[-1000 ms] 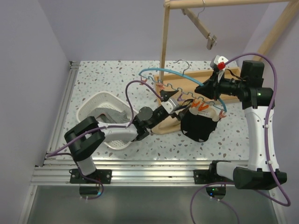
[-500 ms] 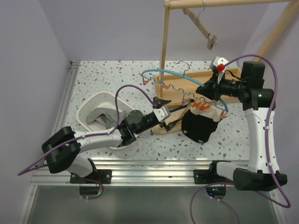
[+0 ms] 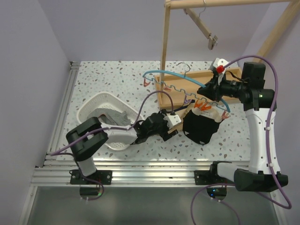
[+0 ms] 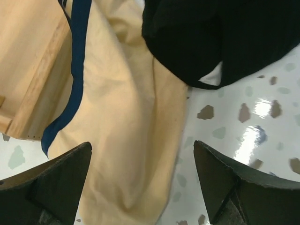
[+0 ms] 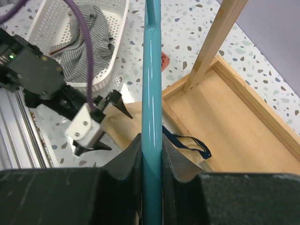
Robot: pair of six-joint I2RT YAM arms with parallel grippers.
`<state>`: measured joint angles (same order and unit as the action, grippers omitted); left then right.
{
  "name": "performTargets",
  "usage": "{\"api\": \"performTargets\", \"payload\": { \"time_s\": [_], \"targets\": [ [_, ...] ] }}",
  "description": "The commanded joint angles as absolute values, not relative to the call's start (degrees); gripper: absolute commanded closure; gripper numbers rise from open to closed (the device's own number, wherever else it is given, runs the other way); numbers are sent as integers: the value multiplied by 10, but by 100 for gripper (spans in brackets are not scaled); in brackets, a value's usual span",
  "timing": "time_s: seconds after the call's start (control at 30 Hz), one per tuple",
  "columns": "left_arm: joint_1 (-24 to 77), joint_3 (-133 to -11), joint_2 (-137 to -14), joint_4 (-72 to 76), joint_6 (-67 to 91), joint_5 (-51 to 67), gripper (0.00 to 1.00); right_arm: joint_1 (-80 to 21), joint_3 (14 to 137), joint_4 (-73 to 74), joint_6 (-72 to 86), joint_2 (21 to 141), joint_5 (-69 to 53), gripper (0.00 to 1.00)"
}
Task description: Remove the underwear clipped to the hanger
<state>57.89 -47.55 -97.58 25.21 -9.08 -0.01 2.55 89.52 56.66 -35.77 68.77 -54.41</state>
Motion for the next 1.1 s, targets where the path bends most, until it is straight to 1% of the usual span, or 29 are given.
{"api": "performTargets", "payload": {
  "time_s": [0.0, 0.07, 0.13, 0.17, 0.23, 0.27, 0.37, 0.5, 0.53, 0.6, 0.63, 0.7, 0.73, 0.77, 0.83, 0.93, 0.97, 1.0, 1.07],
  "targets": [
    [581, -535, -1033, 226, -78, -80, 8, 27, 909, 565, -368, 680, -550, 100],
    [581, -573, -1075, 209, -75, -114, 10, 29, 908, 566, -370, 679, -552, 100],
    [582, -596, -1092, 209, -75, -157, 19, 31, 908, 568, -372, 679, -554, 100],
    [582, -598, -1097, 215, -74, -177, 28, 33, 908, 569, -372, 679, -556, 100],
    [584, -597, -1095, 230, -79, -183, 40, 34, 908, 570, -374, 678, -558, 100],
    [584, -595, -1092, 233, -82, -181, 58, 35, 908, 570, -374, 678, -560, 100],
    [591, -574, -1060, 250, -89, -179, 100, 38, 909, 571, -374, 676, -560, 100],
    [599, -485, -963, 319, -83, -173, 100, 45, 905, 568, -368, 670, -553, 100],
    [598, -467, -913, 330, -76, -172, 100, 47, 904, 557, -364, 666, -547, 100],
    [599, -411, -860, 363, -61, -177, 100, 50, 895, 542, -355, 658, -535, 100],
    [599, -394, -808, 370, -56, -184, 100, 51, 895, 541, -352, 656, -534, 100],
    [599, -354, -760, 369, -49, -210, 100, 54, 893, 540, -352, 650, -536, 100],
    [598, -344, -716, 365, -48, -225, 100, 55, 893, 540, -351, 650, -537, 100],
    [595, -335, -695, 360, -46, -262, 100, 56, 893, 539, -350, 650, -536, 100],
    [590, -319, -640, 328, -31, -297, 100, 59, 892, 537, -349, 647, -537, 100],
    [563, -323, -586, 249, 25, -383, 100, 61, 890, 536, -348, 648, -540, 100],
    [542, -326, -576, 230, 40, -429, 100, 61, 889, 536, -347, 649, -541, 100],
    [529, -327, -552, 194, 72, -445, 100, 62, 889, 536, -347, 648, -540, 100],
    [485, -318, -527, 171, 114, -472, 100, 62, 889, 536, -347, 648, -542, 100]
  ]
}}
